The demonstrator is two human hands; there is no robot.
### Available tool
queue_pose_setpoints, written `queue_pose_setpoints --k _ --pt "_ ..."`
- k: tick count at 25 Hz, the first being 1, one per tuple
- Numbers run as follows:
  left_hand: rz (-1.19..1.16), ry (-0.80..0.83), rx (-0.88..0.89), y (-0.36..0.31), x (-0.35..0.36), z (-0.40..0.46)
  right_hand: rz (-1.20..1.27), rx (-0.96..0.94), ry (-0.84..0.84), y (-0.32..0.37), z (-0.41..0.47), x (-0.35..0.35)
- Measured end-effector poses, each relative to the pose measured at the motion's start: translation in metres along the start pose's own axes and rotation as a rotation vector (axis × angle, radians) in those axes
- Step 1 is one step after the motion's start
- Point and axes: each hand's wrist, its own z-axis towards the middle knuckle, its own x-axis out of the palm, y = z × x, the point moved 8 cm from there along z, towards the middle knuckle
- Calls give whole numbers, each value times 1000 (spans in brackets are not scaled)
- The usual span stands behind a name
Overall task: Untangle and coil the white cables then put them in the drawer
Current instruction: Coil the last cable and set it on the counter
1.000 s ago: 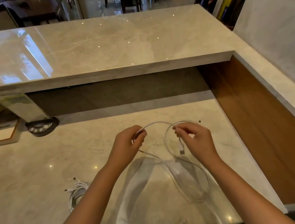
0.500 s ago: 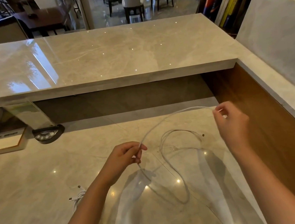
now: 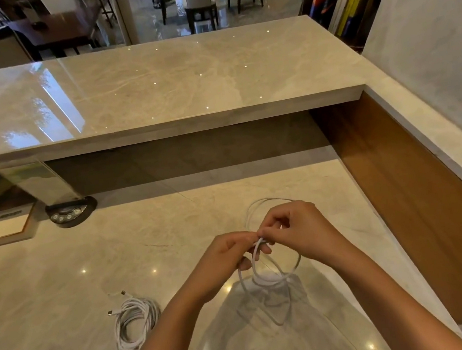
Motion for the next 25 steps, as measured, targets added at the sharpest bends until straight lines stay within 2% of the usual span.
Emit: queue_pose_setpoints --k 3,6,8,10,13,16,17,19,22,24,25 --pt "35 28 12 0 -2 -5 -105 -75 -95 -1 -1 -4" --pt "-54 -26 -49 7 -4 -4 -486 -391 -328 18 -7 -6" --pt "-160 -65 -90 10 -5 -4 -584 -478 -371 19 -11 0" --pt "-193 -78 -78 8 -9 -4 -572 -475 -301 16 -13 8" --pt "-68 -50 -52 7 -15 -6 -510 -389 -201 5 -13 11" --pt "-42 -38 -62 9 -20 -8 -436 -345 12 0 -10 19" --pt "-50 -49 -62 9 -22 -8 -377 -312 71 -1 -10 22" --pt "-45 -70 -28 7 -25 -8 -156 -175 58 -7 -9 17" --pt "68 -128 89 -3 -30 -5 485 190 58 -30 -10 23" --pt "162 -156 129 -3 -31 -4 881 300 121 -32 -15 35" --pt "186 -177 125 -2 -32 -5 985 291 141 -30 -17 37"
